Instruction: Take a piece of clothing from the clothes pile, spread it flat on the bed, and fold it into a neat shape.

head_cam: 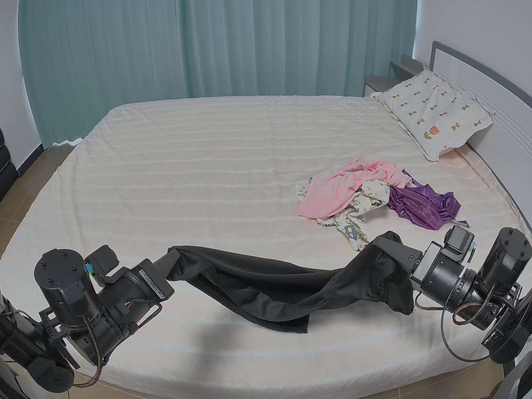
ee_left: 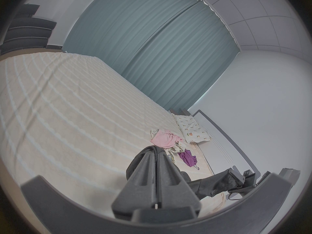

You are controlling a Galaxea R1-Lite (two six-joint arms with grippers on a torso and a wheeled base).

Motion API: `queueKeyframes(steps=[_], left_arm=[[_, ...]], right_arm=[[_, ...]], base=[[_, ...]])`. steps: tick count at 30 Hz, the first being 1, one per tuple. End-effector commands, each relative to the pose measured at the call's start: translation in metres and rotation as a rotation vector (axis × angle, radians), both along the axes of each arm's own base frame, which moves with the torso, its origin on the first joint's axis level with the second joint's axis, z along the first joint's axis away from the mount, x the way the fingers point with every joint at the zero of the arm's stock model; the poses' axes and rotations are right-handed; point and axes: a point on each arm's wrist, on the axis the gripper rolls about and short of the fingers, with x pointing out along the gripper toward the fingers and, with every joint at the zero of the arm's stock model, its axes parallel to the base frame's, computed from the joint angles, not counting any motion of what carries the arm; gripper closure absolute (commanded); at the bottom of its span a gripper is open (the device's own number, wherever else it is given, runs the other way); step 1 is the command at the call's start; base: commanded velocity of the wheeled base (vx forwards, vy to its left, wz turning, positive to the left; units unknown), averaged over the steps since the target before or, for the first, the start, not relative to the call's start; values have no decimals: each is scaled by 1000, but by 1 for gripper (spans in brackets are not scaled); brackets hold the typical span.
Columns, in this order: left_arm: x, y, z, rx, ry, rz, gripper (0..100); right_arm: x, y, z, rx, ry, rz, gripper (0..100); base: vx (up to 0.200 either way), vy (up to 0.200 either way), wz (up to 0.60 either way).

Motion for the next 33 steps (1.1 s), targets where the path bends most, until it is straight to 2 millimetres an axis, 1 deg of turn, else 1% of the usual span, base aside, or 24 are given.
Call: queueKeyframes(steps=[1, 25, 30, 33], left_arm=[[0, 0, 0, 0, -2, 0, 100], [0, 0, 0, 1, 0, 0, 100], [0, 0, 0, -1, 0, -1, 100], [0, -1, -1, -2, 7, -6, 100]], right_arm=[[0, 1, 0, 3, -4, 2, 100], [-1, 0, 0, 3, -2, 3, 100], [-1, -1, 1, 6, -6, 0, 100], [-4, -2, -2, -2, 7, 9, 100]], base=[[0, 200, 0], [0, 200, 0], [0, 0, 0], [0, 0, 0]])
